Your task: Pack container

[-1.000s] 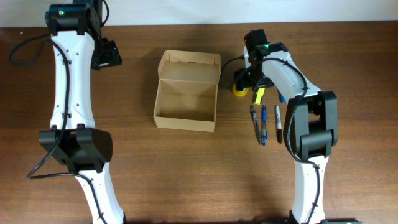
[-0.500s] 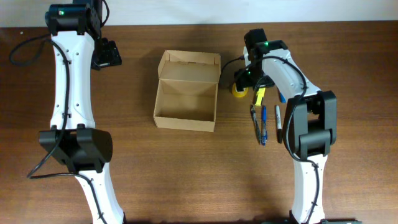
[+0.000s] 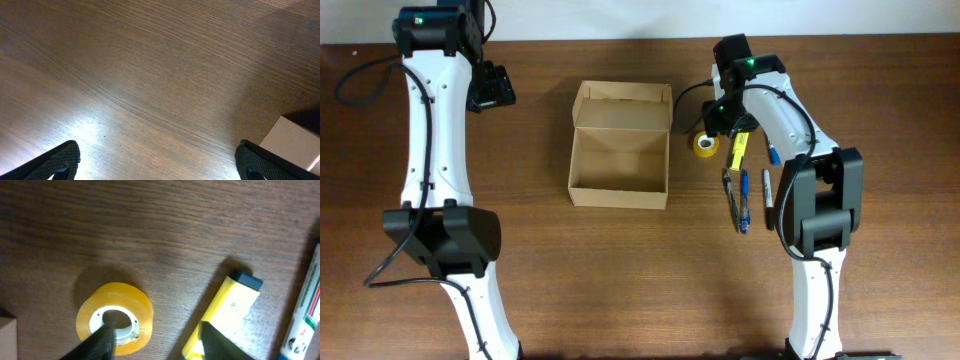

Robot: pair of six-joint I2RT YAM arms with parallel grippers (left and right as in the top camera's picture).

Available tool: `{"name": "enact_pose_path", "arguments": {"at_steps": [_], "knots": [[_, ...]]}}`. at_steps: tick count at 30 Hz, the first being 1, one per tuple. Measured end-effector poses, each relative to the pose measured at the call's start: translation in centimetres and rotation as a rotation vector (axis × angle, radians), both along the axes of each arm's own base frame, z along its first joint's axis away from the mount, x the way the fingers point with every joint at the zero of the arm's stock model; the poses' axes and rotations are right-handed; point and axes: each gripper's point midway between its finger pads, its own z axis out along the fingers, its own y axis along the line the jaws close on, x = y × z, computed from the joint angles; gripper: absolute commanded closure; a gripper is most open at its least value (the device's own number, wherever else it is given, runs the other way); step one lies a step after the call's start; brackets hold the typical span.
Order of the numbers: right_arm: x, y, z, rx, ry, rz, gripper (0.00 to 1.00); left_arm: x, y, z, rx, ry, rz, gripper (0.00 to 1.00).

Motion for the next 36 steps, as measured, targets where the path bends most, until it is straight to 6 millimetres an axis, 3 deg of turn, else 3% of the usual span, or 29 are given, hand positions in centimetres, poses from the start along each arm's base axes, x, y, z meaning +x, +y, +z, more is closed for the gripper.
{"name": "enact_pose_path", "arguments": {"at_steps": [7, 21, 30, 34, 36], "knots": [[0.0, 0.0, 0.0, 0.0, 0.0, -0.001, 0.41, 0.0, 0.0, 0.0, 0.0, 0.0, 0.0, 0.0], [-1.0, -0.2, -1.2, -0.007, 0.035, -0.001, 0.4, 0.0, 0.0, 0.0, 0.0, 0.0, 0.0, 0.0], [-2.3, -0.4, -3.7, -0.014, 0.074, -0.001, 0.4, 0.0, 0.0, 0.0, 0.0, 0.0, 0.0, 0.0], [-2.2, -0.4, -3.8, -0.012, 0.068, 0.0, 0.42, 0.0, 0.0, 0.0, 0.0, 0.0, 0.0, 0.0], [-2.2, -0.3, -3.8, -0.009, 0.066, 0.002, 0.53, 0.0, 0.0, 0.0, 0.0, 0.0, 0.0, 0.0]]}}
